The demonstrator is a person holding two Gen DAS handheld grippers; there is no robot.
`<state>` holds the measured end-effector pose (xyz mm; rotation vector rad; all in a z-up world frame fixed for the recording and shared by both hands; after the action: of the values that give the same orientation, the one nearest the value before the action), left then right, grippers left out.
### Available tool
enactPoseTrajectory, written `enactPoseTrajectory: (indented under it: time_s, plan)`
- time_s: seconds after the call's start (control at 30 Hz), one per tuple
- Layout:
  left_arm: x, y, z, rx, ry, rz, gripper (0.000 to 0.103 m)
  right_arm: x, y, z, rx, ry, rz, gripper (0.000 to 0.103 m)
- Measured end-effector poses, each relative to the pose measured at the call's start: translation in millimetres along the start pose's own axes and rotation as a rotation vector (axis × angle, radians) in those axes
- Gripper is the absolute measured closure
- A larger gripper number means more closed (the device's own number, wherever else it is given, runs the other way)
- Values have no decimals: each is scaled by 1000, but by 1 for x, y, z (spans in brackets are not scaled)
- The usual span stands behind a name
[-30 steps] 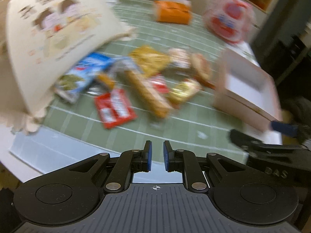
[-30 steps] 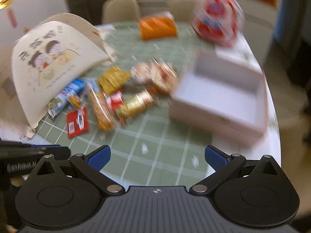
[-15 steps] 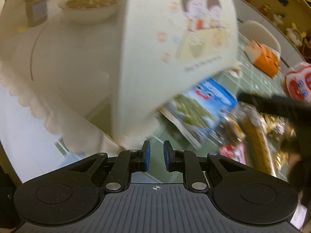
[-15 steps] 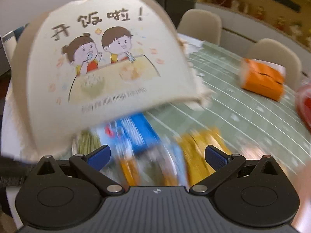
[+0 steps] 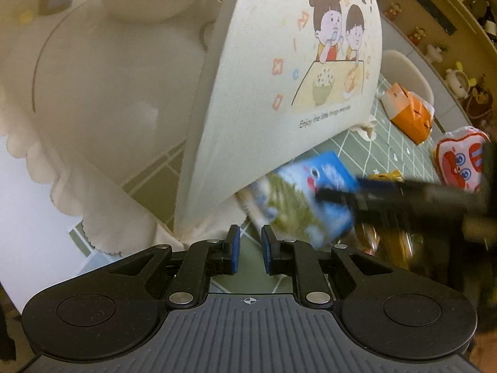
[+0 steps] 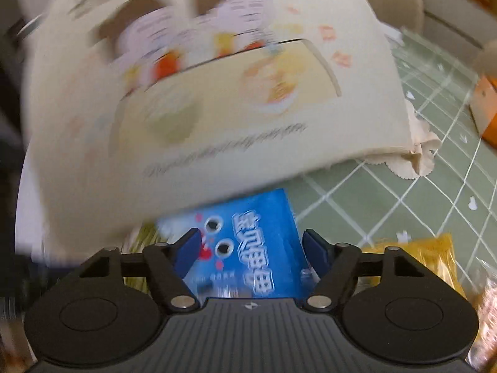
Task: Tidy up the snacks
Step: 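Move both tools toward the snacks beside the cloth food cover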
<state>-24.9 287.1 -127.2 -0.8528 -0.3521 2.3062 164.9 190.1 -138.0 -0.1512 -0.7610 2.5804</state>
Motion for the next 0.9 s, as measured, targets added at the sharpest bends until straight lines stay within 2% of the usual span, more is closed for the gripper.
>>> enactPoseTrajectory:
  time_s: [0.13,0.23,0.33,0.47,0.53,0.6,0.7,0.83,0.9]
  plan:
    - [-12,-1,2,-6,30,-18,85,13,35,26,34,-77,36,39]
    - [-34,-10,-1,-32,50,-111,85,21,64,44,62,-120,67,39]
    - [-52,-23,-13,-53,31,-223,85,22,86,55,50,-59,98,39]
    - [-64,-38,-46,-48,-16,-339,85,19,109,66,25,9,65,30]
    - [-62,-40,-57,-29,-31,-345,85,13,116,67,17,54,34,30]
    - [-57,-36,-63,24,-36,-332,85,7,117,67,5,115,16,29]
    - [-54,-19,-56,80,-4,-319,85,0,125,69,1,164,-10,24]
    - [-48,7,-36,138,23,-301,85,-7,130,69,9,145,-77,19]
    - [-47,17,-27,172,32,-329,85,-8,131,69,14,143,-103,19]
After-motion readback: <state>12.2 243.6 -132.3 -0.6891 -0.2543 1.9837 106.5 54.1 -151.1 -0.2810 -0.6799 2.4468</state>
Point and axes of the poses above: each gripper's, at about its wrist camera, not at the fingertips, and z roughly against the way its jaws point, x to its left, y to its underside, the point moved 1 cm from there along -z, roughly the way its jaws point, and after that the axes turned 5 degrees about y, right-handed, at the moved point
